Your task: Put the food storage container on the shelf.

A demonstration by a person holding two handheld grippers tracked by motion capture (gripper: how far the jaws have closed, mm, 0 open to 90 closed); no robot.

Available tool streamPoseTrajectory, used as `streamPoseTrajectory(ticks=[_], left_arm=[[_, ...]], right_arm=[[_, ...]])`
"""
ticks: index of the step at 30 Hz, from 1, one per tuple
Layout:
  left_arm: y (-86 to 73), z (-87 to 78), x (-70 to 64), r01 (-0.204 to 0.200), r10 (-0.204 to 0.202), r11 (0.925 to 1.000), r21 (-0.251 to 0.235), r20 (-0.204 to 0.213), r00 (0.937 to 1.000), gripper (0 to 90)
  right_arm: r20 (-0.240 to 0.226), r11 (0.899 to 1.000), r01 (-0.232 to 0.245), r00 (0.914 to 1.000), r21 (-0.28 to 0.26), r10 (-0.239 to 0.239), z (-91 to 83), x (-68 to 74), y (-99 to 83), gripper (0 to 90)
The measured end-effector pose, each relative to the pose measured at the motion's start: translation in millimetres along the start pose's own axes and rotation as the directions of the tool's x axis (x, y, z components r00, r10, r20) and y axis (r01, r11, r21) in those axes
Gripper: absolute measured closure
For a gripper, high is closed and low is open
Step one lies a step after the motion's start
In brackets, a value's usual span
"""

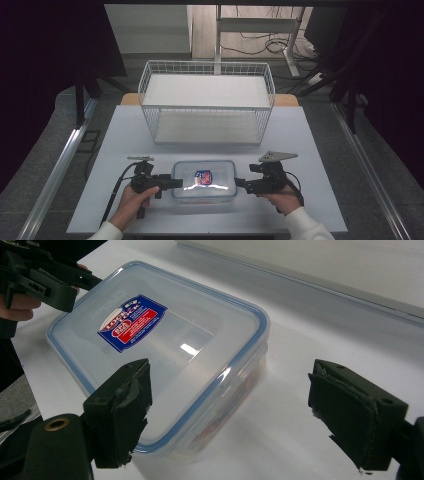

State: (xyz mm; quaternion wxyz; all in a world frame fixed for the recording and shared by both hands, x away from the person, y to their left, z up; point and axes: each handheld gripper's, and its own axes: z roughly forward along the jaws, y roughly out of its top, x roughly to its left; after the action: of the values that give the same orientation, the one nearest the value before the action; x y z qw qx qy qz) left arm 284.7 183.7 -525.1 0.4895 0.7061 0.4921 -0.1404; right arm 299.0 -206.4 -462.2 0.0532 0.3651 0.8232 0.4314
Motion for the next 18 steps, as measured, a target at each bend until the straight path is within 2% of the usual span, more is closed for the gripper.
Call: streamPoseTrajectory(ticks=[4, 6, 8, 10, 12, 13, 15, 17, 18], left_arm=[[-0.6, 2.9, 1.2, 0.006, -0.006, 0.9999, 0.015, 0.013, 0.9999, 16.0], [-0.8, 3.8, 0.9, 0.006, -0.006, 0.9997, 0.022, 0.017, 0.9998, 16.9], [-0.9, 4.4, 1.0, 0.01, -0.011, 0.9996, 0.027, 0.026, 0.9996, 18.8], [-1.2, 5.3, 1.2, 0.011, -0.012, 0.9995, 0.029, 0.026, 0.9996, 19.7], [-1.5, 5.5, 1.0, 0.011, -0.012, 0.9995, 0.031, 0.019, 0.9998, 20.7], [-1.5, 5.4, 1.1, 0.012, -0.012, 0.9995, 0.03, 0.019, 0.9997, 20.9], [-1.4, 5.3, 1.7, 0.014, -0.014, 0.9995, 0.029, 0.02, 0.9997, 21.7], [-1.3, 5.0, 2.5, 0.02, -0.021, 0.9994, 0.029, 0.022, 0.9995, 22.3], [-1.3, 5.0, 2.7, 0.022, -0.023, 0.9993, 0.029, 0.023, 0.9995, 22.7]], right_arm=[[-0.016, 1.0, -0.011, 0.9998, 0.009, 0.011, 3.0, 0.5, 0.0, 15.8], [-0.051, 0.999, -0.043, 0.9977, 0.012, 0.044, 6.4, -0.2, 0.0, 13.8], [-0.094, 0.996, -0.084, 0.9918, 0.027, 0.087, 13.0, -1.5, -0.2, 12.2], [-0.1, 0.995, -0.092, 0.9903, 0.049, 0.096, 20.5, -1.5, -0.4, 9.7], [-0.081, 0.993, -0.091, 0.992, 0.079, 0.097, 30.0, -1.0, -0.6, 8.6], [-0.084, 0.991, -0.104, 0.9903, 0.085, 0.111, 33.3, -1.7, -0.7, 8.5], [-0.114, 0.984, -0.15, 0.9804, 0.098, 0.161, 38.9, -4.1, -1.4, 8.5], [-0.137, 0.979, -0.168, 0.9733, 0.118, 0.184, 42.6, -5.0, -2.6, 8.9], [-0.141, 0.978, -0.163, 0.9733, 0.129, 0.181, 44.7, -4.2, -3.8, 9.1]])
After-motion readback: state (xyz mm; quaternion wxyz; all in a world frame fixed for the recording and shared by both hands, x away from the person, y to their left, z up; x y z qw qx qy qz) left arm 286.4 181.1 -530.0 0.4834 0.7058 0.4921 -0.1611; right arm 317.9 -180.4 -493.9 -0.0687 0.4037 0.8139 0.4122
